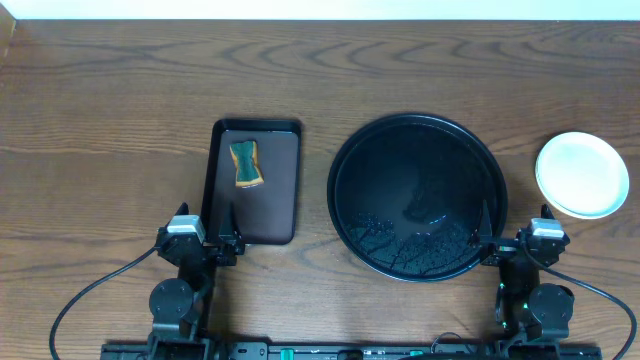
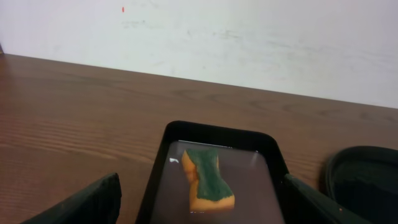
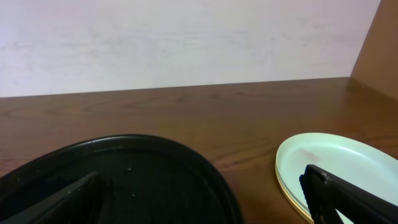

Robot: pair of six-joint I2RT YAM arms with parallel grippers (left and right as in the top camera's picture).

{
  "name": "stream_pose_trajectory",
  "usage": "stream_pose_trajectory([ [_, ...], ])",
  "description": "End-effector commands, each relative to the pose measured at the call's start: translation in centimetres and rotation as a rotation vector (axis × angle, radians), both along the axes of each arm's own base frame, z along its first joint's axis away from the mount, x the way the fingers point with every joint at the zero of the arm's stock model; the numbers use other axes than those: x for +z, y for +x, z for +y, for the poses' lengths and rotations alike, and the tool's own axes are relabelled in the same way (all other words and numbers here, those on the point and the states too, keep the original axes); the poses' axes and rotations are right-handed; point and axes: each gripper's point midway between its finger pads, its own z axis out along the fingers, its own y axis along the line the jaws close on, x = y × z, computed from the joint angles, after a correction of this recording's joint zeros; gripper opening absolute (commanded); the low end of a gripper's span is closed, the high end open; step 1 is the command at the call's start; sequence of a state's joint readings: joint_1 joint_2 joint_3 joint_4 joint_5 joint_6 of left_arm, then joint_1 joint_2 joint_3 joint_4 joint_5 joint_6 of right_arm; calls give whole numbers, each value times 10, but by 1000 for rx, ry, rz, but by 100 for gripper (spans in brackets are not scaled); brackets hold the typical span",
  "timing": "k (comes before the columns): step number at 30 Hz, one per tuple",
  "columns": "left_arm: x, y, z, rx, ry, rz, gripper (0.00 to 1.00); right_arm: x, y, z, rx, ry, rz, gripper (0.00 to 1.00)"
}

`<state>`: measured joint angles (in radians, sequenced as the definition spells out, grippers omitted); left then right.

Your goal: Clean dirty plates on tray and stack at the side

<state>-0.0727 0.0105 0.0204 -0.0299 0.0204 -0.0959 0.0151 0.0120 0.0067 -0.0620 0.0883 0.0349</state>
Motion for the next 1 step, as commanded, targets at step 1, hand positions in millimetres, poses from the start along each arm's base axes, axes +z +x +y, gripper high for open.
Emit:
stream_pose_trajectory([
  [1,-17,-1,1,4,21,50,81,0,-1,-5,-25,12,-4,99],
])
